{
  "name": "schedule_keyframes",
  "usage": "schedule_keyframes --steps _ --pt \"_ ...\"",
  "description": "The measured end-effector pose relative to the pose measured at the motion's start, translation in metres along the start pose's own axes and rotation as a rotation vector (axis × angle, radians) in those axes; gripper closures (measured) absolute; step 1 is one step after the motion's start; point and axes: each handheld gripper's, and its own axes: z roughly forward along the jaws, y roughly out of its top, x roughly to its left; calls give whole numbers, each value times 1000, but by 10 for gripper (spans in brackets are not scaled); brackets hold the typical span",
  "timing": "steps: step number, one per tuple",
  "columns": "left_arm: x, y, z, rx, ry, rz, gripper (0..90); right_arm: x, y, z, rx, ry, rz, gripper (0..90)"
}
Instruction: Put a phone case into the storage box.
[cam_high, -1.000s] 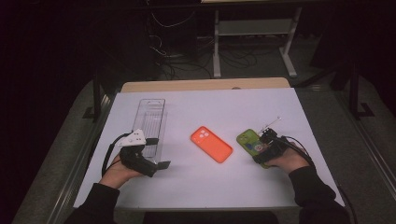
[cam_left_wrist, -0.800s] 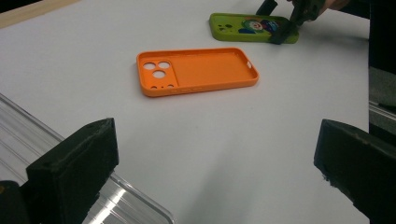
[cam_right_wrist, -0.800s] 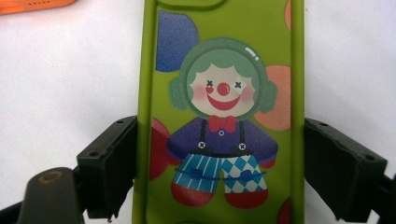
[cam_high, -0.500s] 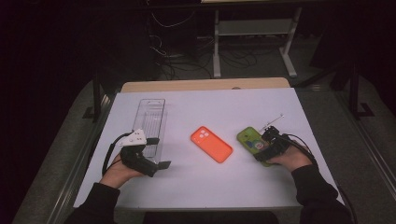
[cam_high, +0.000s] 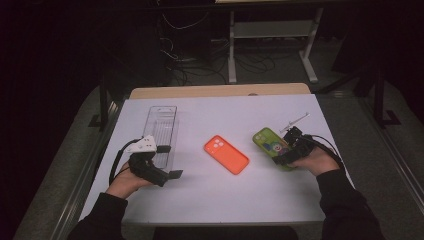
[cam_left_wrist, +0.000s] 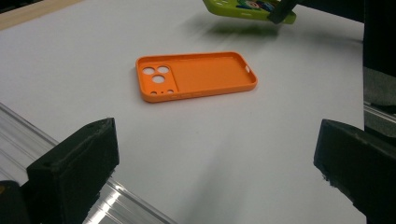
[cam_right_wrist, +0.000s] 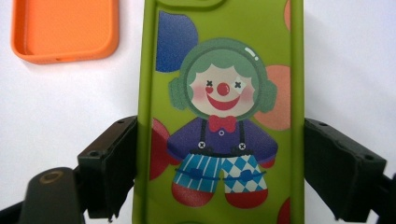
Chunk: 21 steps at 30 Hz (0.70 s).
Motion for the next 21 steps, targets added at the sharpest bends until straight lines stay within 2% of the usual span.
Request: schedule_keyframes --steps 7,14,21 --pt "3 12 4 8 -10 9 0 -3 15 -5 -30 35 -41 155" --pt "6 25 12 -6 -27 13 0 -2 28 -7 -44 56 -87 155" --pt "10 39 22 -12 -27 43 0 -3 37 -9 -55 67 -115 155"
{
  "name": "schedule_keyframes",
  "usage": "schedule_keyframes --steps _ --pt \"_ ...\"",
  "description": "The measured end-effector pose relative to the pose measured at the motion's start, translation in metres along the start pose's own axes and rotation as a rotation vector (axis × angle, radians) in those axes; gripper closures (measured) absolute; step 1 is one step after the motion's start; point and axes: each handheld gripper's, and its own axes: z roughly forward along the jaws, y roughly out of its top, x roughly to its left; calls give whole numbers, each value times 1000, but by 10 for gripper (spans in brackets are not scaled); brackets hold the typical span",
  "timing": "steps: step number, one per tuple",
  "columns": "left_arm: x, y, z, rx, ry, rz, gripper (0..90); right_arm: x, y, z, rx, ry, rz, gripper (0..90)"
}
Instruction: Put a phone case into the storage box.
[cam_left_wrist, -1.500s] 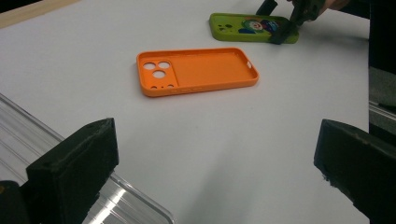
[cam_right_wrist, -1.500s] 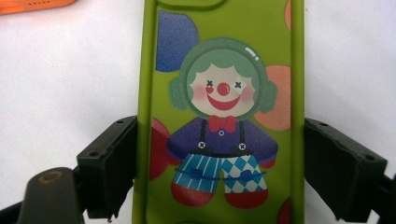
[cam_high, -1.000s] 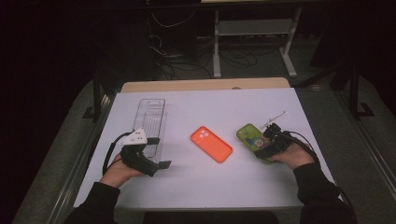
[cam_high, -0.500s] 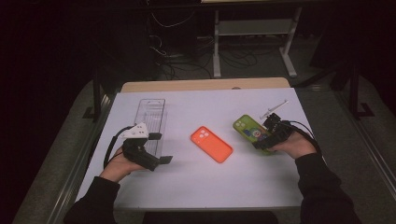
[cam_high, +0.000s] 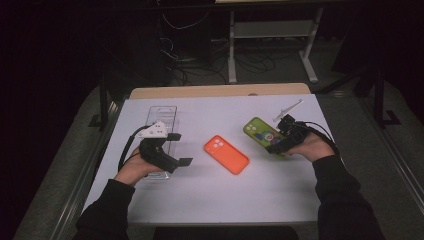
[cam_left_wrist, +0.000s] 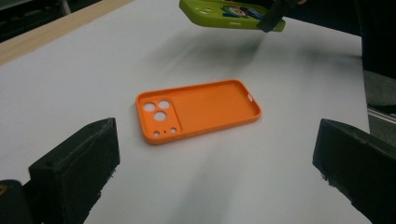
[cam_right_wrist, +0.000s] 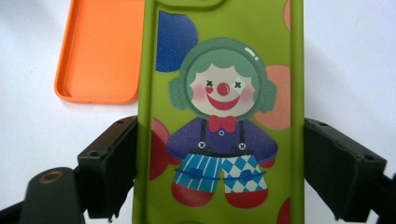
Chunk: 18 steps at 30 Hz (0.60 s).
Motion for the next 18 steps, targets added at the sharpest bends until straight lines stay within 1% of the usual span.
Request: schedule_keyframes --steps 2,3,4,6,7,14,15,16,18 --pt "1 4 3 -5 -3 -1 0 1 3 0 -5 3 -5 155" --pt "2 6 4 -1 -8 4 0 1 4 0 -6 6 -18 155" --pt "2 8 6 -8 -8 1 0 2 6 1 -7 8 -19 155" --pt "2 13 8 -6 -13 13 0 3 9 1 -9 14 -33 155" --pt "2 16 10 -10 -18 12 0 3 11 1 -10 19 -42 155" --pt "2 31 25 -12 -49 34 0 8 25 3 -15 66 -87 155" --pt "2 33 27 -4 -56 35 0 7 26 5 -17 57 -109 155" --pt "3 35 31 -8 -60 41 0 8 28 5 -17 75 -106 155" --pt "3 38 37 5 -69 54 0 10 30 7 -21 82 -118 155"
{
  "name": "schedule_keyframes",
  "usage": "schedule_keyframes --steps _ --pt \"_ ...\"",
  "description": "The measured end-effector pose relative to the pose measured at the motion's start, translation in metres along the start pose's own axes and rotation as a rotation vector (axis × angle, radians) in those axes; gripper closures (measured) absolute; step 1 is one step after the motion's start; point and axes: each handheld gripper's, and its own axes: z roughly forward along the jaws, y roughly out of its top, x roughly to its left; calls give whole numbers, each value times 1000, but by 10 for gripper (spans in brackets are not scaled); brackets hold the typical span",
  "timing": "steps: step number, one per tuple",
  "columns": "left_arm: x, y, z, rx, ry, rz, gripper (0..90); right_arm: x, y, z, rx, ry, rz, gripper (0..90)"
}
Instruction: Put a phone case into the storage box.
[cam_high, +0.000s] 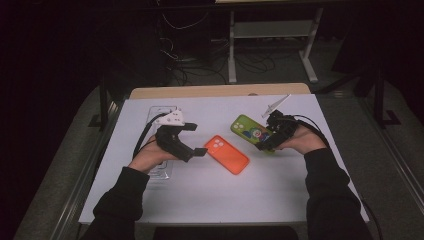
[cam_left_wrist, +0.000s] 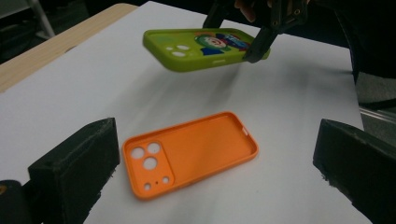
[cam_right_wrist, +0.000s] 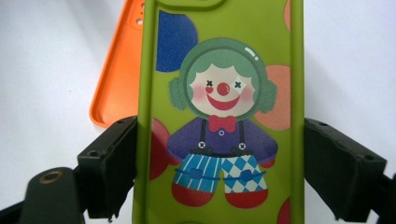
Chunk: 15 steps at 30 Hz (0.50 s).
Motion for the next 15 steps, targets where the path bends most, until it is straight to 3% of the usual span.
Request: schedule_keyframes --steps 5,15 --pt "2 2 11 -1 -17 13 0 7 2 6 4 -4 -74 154" --pt "-2 1 13 27 -43 63 0 25 4 9 18 36 -171 154"
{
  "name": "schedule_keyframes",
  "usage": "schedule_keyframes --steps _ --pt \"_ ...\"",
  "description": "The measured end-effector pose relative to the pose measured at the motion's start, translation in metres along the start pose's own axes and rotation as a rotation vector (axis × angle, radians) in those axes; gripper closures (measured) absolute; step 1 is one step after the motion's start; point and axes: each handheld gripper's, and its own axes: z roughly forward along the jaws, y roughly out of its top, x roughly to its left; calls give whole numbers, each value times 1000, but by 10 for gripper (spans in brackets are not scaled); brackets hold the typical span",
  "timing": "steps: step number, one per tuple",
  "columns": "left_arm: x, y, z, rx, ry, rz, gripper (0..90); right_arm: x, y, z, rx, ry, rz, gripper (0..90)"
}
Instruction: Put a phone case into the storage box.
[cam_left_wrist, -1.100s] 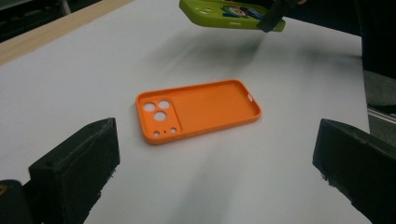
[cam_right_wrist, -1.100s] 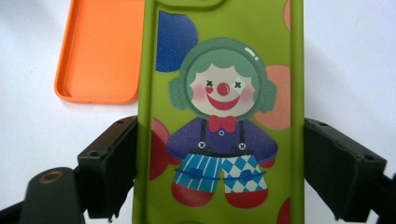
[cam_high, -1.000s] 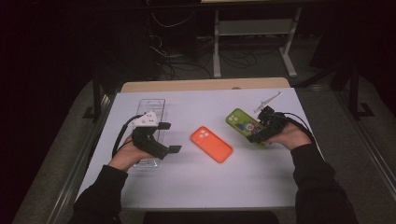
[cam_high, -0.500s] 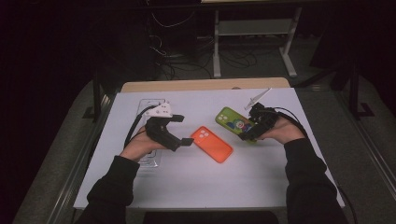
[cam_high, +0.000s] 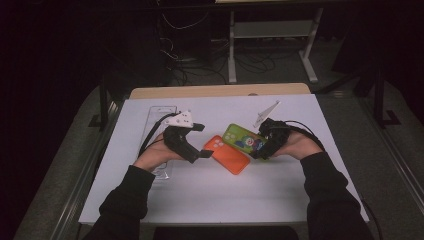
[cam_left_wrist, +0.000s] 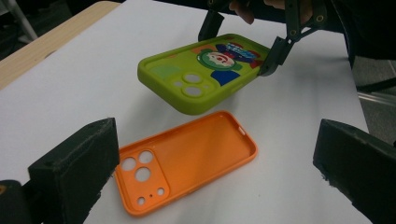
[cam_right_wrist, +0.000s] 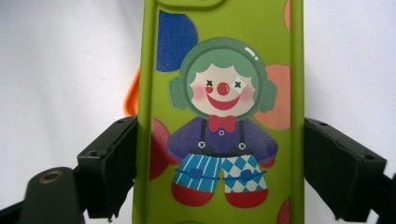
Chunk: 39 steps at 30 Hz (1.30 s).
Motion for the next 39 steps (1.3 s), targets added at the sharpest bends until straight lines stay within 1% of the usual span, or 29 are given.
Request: schedule_keyframes --steps 2,3,5,7,8,11,13,14,19,20,24,28,29,30,31,33,34,35,37,38,39 --pt "0 0 0 3 -5 10 0 3 1 1 1 10 -26 154" --pt "-1 1 0 6 -7 18 0 7 2 2 11 25 -42 154" --pt "-3 2 -1 21 -18 31 0 8 3 3 14 32 -49 154" --pt "-5 3 0 24 -29 44 0 11 4 5 19 45 -64 154" --pt "-7 3 1 27 -35 46 0 13 5 6 21 52 -75 154" --pt "-9 4 2 44 -48 71 0 18 6 8 33 67 -103 154" --pt "-12 5 4 51 -59 73 0 21 8 9 38 81 -121 154" --pt "-12 5 5 53 -66 84 0 23 8 10 40 86 -133 154" --pt "-18 6 9 80 -92 108 0 32 12 12 52 119 -179 154" --pt "-18 7 10 87 -97 119 0 33 13 12 53 122 -188 154" --pt "-22 6 14 93 -111 113 0 39 16 15 64 136 -215 155" --pt "-24 5 17 126 -124 137 0 46 20 18 73 140 -246 154" --pt "-25 6 18 139 -124 149 0 48 21 19 77 141 -256 154" --pt "-26 5 19 143 -127 147 0 50 22 19 83 145 -260 154" --pt "-27 5 21 152 -131 153 0 52 23 20 89 152 -266 154" --pt "-29 5 23 176 -142 167 0 56 25 21 92 152 -284 154" --pt "-29 5 25 187 -148 183 0 57 26 22 92 156 -292 154" --pt "-30 4 26 196 -152 184 0 59 27 22 92 154 -300 154" --pt "-32 3 30 218 -158 202 0 62 28 21 94 161 -306 154" --pt "-33 3 32 226 -159 201 0 63 29 21 95 162 -307 154" --pt "-35 2 33 238 -163 196 0 64 30 22 96 157 -323 154"
